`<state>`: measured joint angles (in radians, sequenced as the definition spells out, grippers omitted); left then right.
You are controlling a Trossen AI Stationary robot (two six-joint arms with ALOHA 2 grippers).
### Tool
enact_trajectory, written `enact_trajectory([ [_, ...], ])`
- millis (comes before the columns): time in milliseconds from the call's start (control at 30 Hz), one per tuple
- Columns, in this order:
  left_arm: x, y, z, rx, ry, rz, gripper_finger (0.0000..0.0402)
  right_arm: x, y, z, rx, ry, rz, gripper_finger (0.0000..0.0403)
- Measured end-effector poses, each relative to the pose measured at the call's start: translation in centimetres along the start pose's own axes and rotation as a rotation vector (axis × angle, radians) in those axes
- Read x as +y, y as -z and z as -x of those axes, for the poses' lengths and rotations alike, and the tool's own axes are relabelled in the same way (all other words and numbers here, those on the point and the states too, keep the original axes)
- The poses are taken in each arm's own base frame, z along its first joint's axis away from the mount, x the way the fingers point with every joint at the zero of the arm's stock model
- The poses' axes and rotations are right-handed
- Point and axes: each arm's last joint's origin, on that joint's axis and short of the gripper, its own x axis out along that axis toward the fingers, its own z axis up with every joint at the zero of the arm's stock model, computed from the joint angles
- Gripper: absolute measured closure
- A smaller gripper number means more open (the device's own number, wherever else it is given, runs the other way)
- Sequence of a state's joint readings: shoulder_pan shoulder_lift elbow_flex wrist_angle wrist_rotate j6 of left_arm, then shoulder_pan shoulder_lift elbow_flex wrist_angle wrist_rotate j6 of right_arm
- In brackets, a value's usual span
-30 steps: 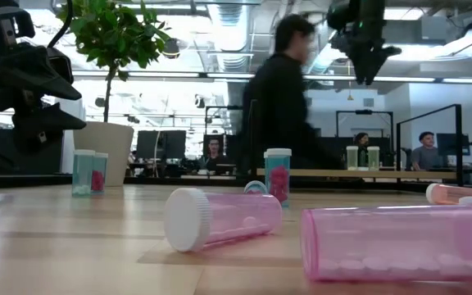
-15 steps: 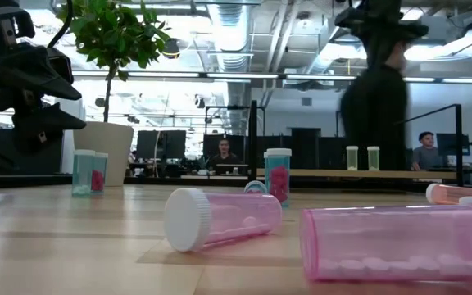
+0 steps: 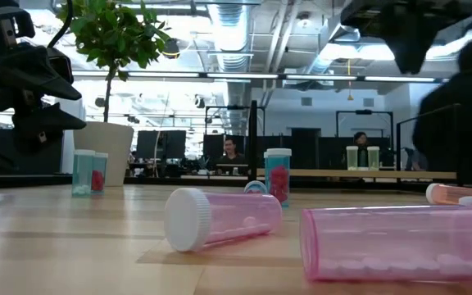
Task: Pick and place medicine bottles onto shelf by color
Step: Move the top orange pill bottle to the center of the table
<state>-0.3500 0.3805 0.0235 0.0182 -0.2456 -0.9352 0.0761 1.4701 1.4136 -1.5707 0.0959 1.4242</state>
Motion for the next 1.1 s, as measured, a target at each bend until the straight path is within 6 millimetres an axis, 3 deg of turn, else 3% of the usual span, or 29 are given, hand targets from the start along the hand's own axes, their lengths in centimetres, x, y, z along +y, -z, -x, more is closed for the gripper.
enact_trajectory([
  [200, 0.0, 0.0, 0.0, 0.0, 0.001, 0.0, 0.0221, 0.4, 2.5, -2.8, 0.045, 0.018, 0.057, 0.0308],
  [433, 0.0, 0.0, 0.0, 0.0, 0.001, 0.0, 0.0221, -1.5, 2.6, -7.6, 0.217, -0.133, 0.1, 0.0284],
  [633, 0.0, 0.0, 0.0, 0.0, 0.0, 0.0, 0.0221, -3.3, 3.4, -10.7, 0.249, -0.181, 0.113, 0.0257],
  [867, 0.0, 0.0, 0.0, -0.001, 0.0, 0.0, 0.0221, -3.5, 4.5, -13.2, 0.273, -0.246, 0.143, 0.0213],
  [1100, 0.0, 0.0, 0.0, 0.0, 0.0, 0.0, 0.0221, -2.9, 5.2, -14.5, 0.249, -0.193, 0.177, 0.0148],
])
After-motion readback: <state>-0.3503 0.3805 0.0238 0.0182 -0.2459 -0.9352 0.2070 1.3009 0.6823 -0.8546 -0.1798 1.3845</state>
